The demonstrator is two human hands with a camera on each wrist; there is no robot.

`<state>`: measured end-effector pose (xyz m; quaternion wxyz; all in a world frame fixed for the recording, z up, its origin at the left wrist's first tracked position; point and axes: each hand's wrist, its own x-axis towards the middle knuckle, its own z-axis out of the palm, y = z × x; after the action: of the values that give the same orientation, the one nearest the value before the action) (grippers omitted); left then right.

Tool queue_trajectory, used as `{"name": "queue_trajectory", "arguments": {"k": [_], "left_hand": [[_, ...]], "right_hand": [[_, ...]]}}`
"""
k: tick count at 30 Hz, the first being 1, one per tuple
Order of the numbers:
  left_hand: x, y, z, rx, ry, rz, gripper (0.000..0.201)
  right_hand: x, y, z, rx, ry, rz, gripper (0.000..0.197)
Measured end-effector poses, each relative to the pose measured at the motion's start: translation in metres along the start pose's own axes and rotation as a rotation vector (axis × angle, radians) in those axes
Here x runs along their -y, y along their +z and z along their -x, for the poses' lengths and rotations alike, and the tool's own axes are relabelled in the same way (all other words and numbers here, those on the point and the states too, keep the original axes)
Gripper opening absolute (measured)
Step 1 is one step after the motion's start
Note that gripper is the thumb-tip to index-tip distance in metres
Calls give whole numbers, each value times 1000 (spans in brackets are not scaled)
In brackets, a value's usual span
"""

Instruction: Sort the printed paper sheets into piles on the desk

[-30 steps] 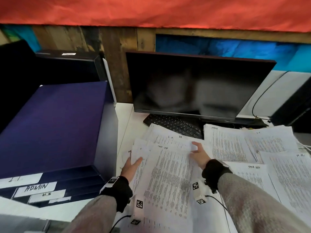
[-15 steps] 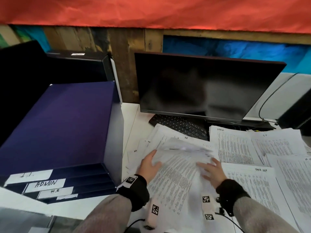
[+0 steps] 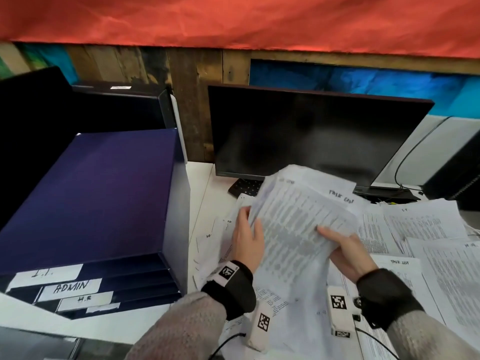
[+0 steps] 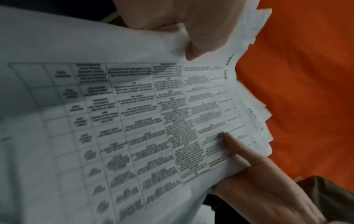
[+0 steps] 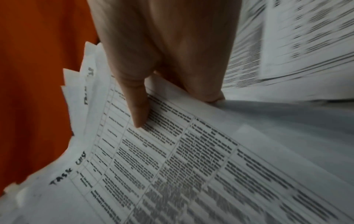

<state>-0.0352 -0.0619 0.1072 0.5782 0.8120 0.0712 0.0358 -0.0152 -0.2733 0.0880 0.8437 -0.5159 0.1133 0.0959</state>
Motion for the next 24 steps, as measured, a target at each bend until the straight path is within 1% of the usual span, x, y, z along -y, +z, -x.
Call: {"name": "queue_trajectory", "arguments": {"k": [1, 3, 6, 7, 9, 11, 13, 14, 16, 18, 19, 21, 22, 24], "left_hand": [[-10, -4, -1, -32, 23, 34, 44], [-21, -11, -1, -51, 26, 125, 54], [-21, -20, 1, -118, 22, 188, 62], [-15, -22, 0, -149, 27, 192, 60], [-3, -25, -5, -169, 34, 210, 51], [7, -25, -10, -166, 22, 194, 48], [11, -25, -15, -167, 11, 206, 48], [13, -24, -17, -166, -2, 210, 48], [16, -25, -24, -185, -43, 242, 46], [20, -32, -33, -226, -77, 332, 39], [22, -36, -37, -231, -87, 370, 35], [22, -40, -41, -163, -119, 390, 33], [23, -39, -41, -120, -141, 363, 38], [23, -32, -41, -97, -182, 282, 62]], "right_hand": [[9, 11, 1, 33, -48, 10, 38], [21, 28, 1, 71, -122, 54, 38], [16, 38, -3, 72, -161, 203, 53], [12, 39, -4, 48, -165, 238, 53], [4, 40, -6, -52, -185, 241, 48], [-3, 43, -10, -108, -205, 204, 57], [-9, 51, -14, -132, -219, 192, 63], [-12, 57, -16, -153, -213, 196, 60], [-15, 67, -17, -182, -196, 199, 45], [-14, 69, -17, -189, -170, 174, 31], [-12, 66, -17, -181, -153, 158, 30], [-10, 60, -19, -166, -120, 162, 37], [-11, 60, -21, -158, -109, 194, 39], [-18, 66, -22, -157, -106, 260, 37]]}}
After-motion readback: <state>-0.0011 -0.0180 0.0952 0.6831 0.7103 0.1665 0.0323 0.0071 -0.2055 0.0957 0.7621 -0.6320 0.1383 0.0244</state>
